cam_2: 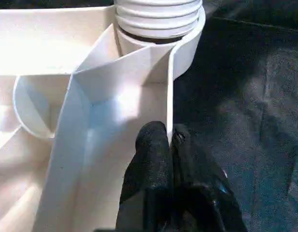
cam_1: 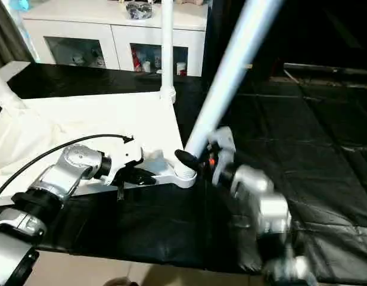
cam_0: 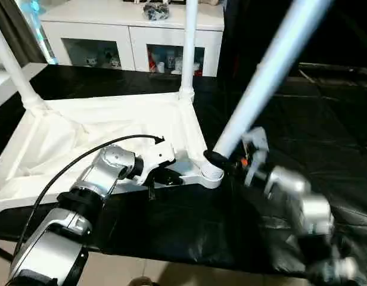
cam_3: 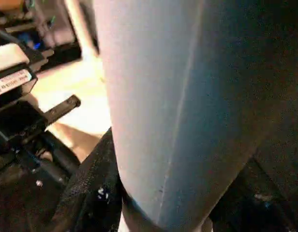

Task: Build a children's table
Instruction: Insert table leg to table base

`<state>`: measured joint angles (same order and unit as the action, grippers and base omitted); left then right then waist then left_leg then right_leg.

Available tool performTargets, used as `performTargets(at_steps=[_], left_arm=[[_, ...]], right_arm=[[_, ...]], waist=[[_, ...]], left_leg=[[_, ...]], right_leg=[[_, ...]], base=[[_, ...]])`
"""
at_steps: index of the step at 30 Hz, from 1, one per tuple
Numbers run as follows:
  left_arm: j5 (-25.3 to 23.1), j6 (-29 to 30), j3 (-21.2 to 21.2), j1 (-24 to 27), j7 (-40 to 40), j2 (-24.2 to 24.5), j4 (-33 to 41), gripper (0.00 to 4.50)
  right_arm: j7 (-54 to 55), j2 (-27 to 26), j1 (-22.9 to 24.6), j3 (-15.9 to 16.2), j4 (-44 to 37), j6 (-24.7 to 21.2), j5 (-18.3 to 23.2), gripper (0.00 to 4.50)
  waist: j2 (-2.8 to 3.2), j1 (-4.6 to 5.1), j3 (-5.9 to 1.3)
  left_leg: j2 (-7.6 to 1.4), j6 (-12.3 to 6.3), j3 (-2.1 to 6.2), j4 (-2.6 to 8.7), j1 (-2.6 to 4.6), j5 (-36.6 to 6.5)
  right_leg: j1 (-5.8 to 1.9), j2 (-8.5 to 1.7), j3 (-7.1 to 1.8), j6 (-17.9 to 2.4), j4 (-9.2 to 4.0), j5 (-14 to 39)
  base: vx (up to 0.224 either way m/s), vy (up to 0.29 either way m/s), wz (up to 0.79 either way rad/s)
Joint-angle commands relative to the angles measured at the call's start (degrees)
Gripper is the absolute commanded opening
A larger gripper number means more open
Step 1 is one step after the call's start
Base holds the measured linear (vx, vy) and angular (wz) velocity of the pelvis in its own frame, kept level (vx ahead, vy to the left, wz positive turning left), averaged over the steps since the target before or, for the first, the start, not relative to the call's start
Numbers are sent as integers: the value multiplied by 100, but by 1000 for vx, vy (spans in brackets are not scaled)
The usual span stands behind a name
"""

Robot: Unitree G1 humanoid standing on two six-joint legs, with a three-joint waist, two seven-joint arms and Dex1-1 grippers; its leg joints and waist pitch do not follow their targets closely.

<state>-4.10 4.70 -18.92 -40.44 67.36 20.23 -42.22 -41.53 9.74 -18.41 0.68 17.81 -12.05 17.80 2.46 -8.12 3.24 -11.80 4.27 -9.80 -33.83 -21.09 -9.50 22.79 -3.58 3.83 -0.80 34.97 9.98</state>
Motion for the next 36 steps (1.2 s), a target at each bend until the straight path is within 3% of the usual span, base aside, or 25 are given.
performTargets(at_steps=[1, 4, 8, 9, 10, 11, 12, 14, 15, 16, 18, 20, 21, 23, 25, 27, 29, 34, 36], left_arm=[[33, -78, 248, -327, -358, 80, 3, 0], [-17, -102, 269, -367, -434, 64, -92, 0], [-23, -96, 263, -376, -467, 36, -110, 0], [-38, -127, 245, -357, -502, 10, -123, 0], [-38, -127, 245, -357, -502, 10, -123, 0], [-45, -144, 238, -340, -512, 5, -118, 0], [-69, -184, 210, -303, -514, 1, -100, 0], [-72, -189, 207, -298, -514, 2, -97, 0], [-89, -241, 190, -246, -512, 3, -68, 0], [-75, -289, 171, -169, -442, 17, 29, 0], [-29, -310, 159, -76, -309, 35, 152, 0], [-7, -348, 138, -1, -218, 55, 248, 0], [-15, -386, 118, 38, -185, 67, 290, 0], [-52, -466, 52, 113, -110, 92, 373, 0], [-62, -487, 29, 127, -83, 95, 390, 0], [-88, -516, -43, 192, 47, 120, 500, 0], [-96, -543, -95, 221, 155, 128, 564, 0], [-143, -719, -344, 269, 550, 189, 712, 0], [-155, -777, -436, 266, 701, 197, 732, 0]], right_arm=[[119, 24, 399, 88, 247, -53, -214, 191], [178, 143, 767, 337, 93, 464, -601, 191], [278, 372, 857, 603, 119, 786, -1015, 191], [199, 587, 829, 821, 130, 845, -1272, 191], [199, 587, 829, 821, 130, 845, -1272, 191], [130, 707, 788, 953, 131, 838, -1409, 191], [-38, 850, 707, 1097, 167, 822, -1551, 191], [-58, 863, 697, 1110, 174, 820, -1562, 191], [-341, 961, 569, 1249, 289, 836, -1614, 191], [-552, 972, 452, 1298, 363, 773, -1547, 191], [-623, 876, 258, 1262, 507, 775, -1411, 191], [-649, 763, 90, 1197, 646, 779, -1293, 191], [-686, 711, 17, 1186, 714, 790, -1214, 191], [-866, 623, -90, 1238, 809, 762, -1058, 191], [-942, 609, -110, 1277, 825, 750, -1038, 191], [-1190, 664, -83, 1449, 757, 753, -1061, 191], [-1428, 736, -38, 1570, 673, 758, -1076, 191], [-1997, 941, 115, 1792, 438, 787, -1073, 191], [-2192, 995, 132, 1859, 423, 797, -1052, 191]], waist=[[64, 18, -338], [79, 4, -342], [80, 3, -349], [-14, 16, -345], [15, -2, -339], [0, 7, -334], [-54, 15, -335], [-40, 6, -341], [-101, 18, -337], [-75, 18, -338], [-159, 40, -342], [-114, 49, -348], [-170, 76, -350], [-218, 101, -344], [-201, 123, -350], [-252, 143, -354], [-258, 149, -359], [-273, 120, -377], [-274, 118, -370]], left_leg=[[-126, 146, 109, 470, 130, -2361], [-130, 109, 115, 476, 117, -2283], [-137, 92, 106, 484, 115, -2202], [-135, 63, 91, 483, 114, -2170], [-134, 40, 92, 478, 121, -2130], [-136, 27, 87, 480, 124, -2142], [-131, -5, 82, 480, 114, -2123], [-135, -30, 93, 485, 99, -2044], [-140, -63, 80, 486, 106, -2070], [-140, -58, 98, 494, 93, -2098], [-136, -89, 86, 493, 100, -2097], [-147, -89, 100, 506, 86, -2059], [-154, -87, 99, 516, 76, -2069], [-153, -44, 96, 530, 94, -2208], [-154, -15, 101, 535, 94, -2200], [-154, -17, 97, 534, 90, -2173], [-160, -39, 87, 531, 91, -2087], [-175, -80, 61, 529, 84, -1852], [-170, -102, 57, 535, 84, -1849]], right_leg=[[-170, -499, -245, -782, -624, 2750], [-167, -504, -251, -721, -634, 2826], [-161, -489, -256, -726, -611, 2695], [-164, -484, -256, -712, -621, 2732], [-159, -491, -264, -687, -617, 2794], [-152, -488, -263, -675, -625, 2839], [-160, -491, -262, -641, -637, 2902], [-168, -503, -263, -612, -617, 2903], [-145, -503, -269, -605, -642, 2904], [-171, -510, -258, -611, -623, 2904], [-165, -509, -250, -609, -619, 2899], [-165, -533, -255, -631, -614, 2853], [-164, -528, -254, -667, -605, 2764], [-157, -521, -251, -660, -613, 2810], [-159, -528, -258, -669, -608, 2746], [-168, -531, -260, -675, -599, 2711], [-169, -528, -267, -704, -596, 2598], [-207, -497, -285, -974, -496, 1654], [-217, -492, -279, -989, -493, 1597]], base=[[0, 0, 0], [0, 0, 0], [0, 0, 0], [0, 0, 0], [0, 0, 0], [0, 0, 0], [0, 0, 0], [0, 0, 0], [0, 0, 0], [0, 0, 0], [0, 0, 0], [0, 0, 0], [0, 0, 0], [0, 0, 0], [0, 0, 0], [0, 0, 0], [0, 0, 0], [0, 0, 0], [0, 0, 0]])
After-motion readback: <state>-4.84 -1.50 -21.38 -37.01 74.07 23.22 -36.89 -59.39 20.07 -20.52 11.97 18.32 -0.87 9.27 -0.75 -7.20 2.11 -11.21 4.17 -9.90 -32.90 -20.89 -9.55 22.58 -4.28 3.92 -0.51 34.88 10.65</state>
